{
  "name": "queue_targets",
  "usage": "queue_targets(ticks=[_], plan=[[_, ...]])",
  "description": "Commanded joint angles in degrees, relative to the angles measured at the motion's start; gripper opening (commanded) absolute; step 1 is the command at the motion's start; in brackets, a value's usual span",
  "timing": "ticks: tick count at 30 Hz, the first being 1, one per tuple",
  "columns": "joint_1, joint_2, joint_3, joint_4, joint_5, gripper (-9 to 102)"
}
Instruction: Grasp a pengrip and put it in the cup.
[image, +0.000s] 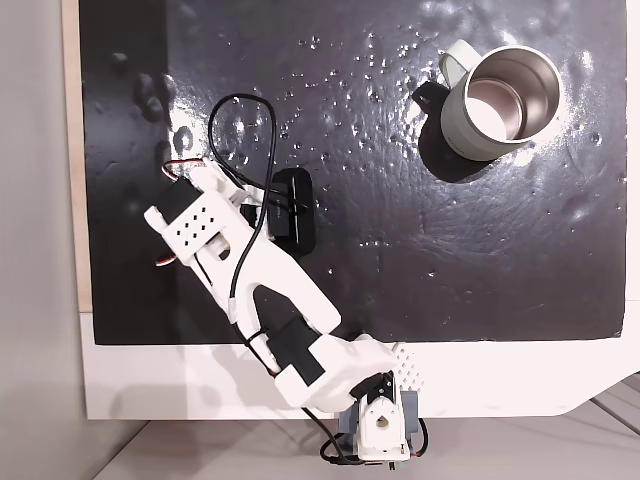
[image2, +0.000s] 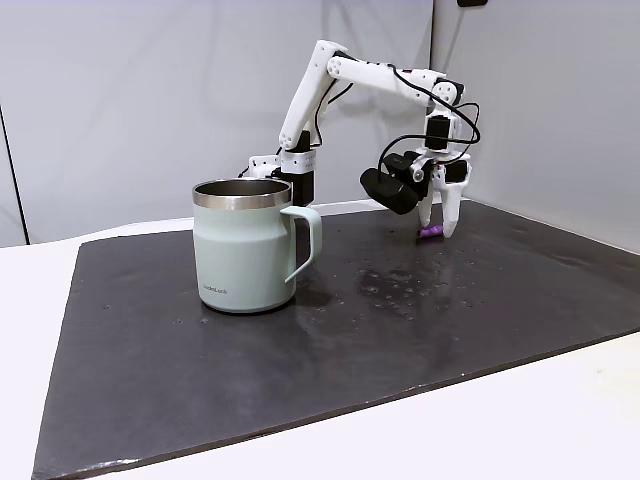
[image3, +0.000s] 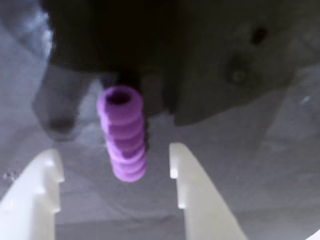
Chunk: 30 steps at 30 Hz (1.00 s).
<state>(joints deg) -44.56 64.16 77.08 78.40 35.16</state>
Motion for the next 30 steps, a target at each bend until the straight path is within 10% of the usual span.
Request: queue_targets(ticks=[1,30], plan=[[-0.88,0.26,-2.99,-0.09,-0.35,20],[2.37,15.64,-0.53,3.08,-4.57,0]])
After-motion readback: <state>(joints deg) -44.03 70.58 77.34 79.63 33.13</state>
